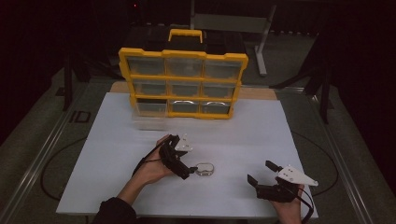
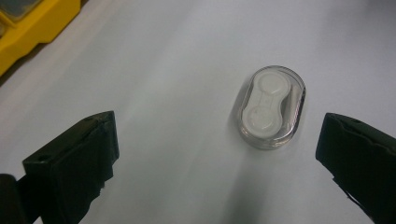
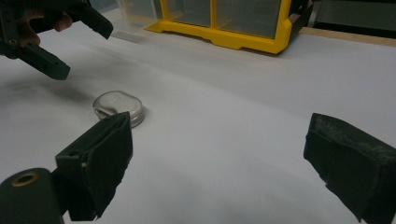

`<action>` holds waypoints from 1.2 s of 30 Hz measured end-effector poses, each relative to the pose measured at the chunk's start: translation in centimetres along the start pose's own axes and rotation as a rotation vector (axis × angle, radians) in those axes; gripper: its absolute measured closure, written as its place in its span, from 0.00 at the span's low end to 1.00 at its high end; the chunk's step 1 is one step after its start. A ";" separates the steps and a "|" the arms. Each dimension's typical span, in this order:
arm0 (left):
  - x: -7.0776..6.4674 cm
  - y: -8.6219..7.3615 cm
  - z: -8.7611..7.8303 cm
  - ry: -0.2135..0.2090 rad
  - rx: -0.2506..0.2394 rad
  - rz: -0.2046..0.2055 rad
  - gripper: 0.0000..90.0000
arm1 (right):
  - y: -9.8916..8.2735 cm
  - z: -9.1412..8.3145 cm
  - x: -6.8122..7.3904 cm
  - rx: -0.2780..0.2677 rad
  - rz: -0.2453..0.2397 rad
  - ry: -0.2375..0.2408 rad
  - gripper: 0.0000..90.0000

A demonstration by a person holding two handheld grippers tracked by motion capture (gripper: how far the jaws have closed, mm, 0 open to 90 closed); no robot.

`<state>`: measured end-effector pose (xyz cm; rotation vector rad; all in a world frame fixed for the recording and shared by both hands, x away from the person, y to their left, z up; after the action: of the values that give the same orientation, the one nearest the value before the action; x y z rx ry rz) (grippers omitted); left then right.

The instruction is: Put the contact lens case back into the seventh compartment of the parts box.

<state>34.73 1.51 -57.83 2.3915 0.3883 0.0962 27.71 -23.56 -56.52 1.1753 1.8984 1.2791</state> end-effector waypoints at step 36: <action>-2.7 0.6 5.1 -0.196 0.189 0.086 0.20 | -0.1 0.1 0.0 0.008 -0.002 0.005 0.09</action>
<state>33.18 -2.97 -61.16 2.5754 0.2097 -0.1412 27.76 -23.53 -56.66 1.1753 1.9095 1.2750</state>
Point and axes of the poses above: each handheld gripper's, and its own axes: z roughly forward along the jaws, y roughly out of its top, x roughly to its left, the point moved 9 cm from there along z, roughly forward along the jaws, and after that the axes turned 8 degrees about -y, right-handed, at the moved point
